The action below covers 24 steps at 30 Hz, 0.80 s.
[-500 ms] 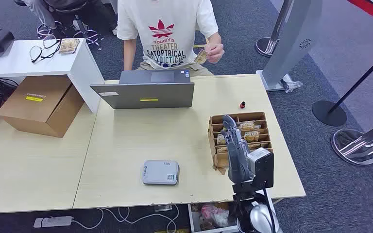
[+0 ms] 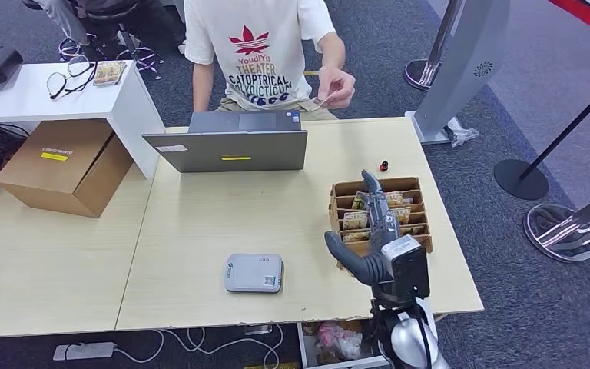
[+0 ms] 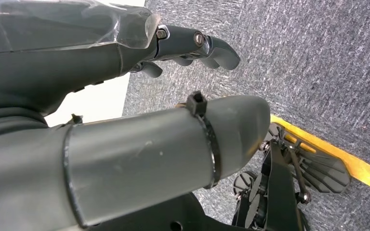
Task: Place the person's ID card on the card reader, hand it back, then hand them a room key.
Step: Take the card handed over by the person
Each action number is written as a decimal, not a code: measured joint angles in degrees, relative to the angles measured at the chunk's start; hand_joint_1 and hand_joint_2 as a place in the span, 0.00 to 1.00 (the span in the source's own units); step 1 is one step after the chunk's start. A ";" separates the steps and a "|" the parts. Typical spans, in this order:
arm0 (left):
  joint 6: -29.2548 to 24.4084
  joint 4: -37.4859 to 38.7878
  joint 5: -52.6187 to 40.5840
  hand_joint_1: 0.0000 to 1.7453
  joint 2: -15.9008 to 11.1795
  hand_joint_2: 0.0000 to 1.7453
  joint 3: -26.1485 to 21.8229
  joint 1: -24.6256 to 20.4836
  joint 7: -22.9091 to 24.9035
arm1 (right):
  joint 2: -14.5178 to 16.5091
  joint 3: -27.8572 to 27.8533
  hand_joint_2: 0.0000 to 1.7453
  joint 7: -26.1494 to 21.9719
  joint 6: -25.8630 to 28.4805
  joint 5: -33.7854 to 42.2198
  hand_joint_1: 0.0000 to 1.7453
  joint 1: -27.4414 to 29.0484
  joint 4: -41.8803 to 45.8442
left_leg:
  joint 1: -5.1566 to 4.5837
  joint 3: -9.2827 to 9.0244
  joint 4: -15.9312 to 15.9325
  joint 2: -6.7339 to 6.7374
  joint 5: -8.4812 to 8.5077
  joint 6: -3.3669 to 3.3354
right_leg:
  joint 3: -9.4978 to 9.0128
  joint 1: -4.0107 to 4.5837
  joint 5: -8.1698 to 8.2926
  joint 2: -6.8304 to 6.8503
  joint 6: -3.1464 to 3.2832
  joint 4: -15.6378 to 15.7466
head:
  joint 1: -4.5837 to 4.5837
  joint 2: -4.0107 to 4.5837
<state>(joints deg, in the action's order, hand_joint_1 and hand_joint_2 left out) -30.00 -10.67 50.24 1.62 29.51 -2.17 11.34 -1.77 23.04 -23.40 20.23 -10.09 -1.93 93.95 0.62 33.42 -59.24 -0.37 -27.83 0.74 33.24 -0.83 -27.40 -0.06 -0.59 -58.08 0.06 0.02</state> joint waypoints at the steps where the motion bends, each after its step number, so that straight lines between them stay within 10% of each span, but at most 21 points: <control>1: 0.01 0.00 -0.06 0.00 -0.02 0.00 0.00 -0.01 0.00 | 0.00 0.00 1.00 -0.53 1.63 -2.23 0.00 -0.49 -0.06 | 0.00 0.00 0.00 0.00 0.00 0.00 | 0.00 0.00 0.00 0.00 0.00 0.00 | 0.00 0.00; 11: -0.52 0.00 -0.44 0.00 -0.17 0.00 0.35 -0.11 -0.09 | 0.00 0.73 1.00 -2.10 15.23 -17.80 0.00 -7.53 -3.44 | 0.00 -0.01 0.00 0.01 0.01 0.01 | 0.00 0.00 0.01 -0.01 0.00 -0.01 | 0.01 0.00; 24: -0.98 0.00 -0.35 0.00 -0.13 0.00 0.40 -0.16 0.50 | 2.00 2.36 1.00 -1.21 19.37 -33.22 0.00 -17.13 -15.23 | 0.01 -0.01 0.00 -0.01 0.06 0.08 | 0.00 0.01 0.02 -0.01 0.02 -0.03 | 0.01 0.00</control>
<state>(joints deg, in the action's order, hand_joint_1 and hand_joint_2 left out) -30.98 -10.67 49.90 1.49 29.91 -2.32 11.84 0.23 25.40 -24.61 39.60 -43.31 -19.06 78.72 0.64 33.41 -59.24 -0.39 -27.77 0.82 33.24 -0.81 -27.38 -0.06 -0.57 -58.11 0.07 0.02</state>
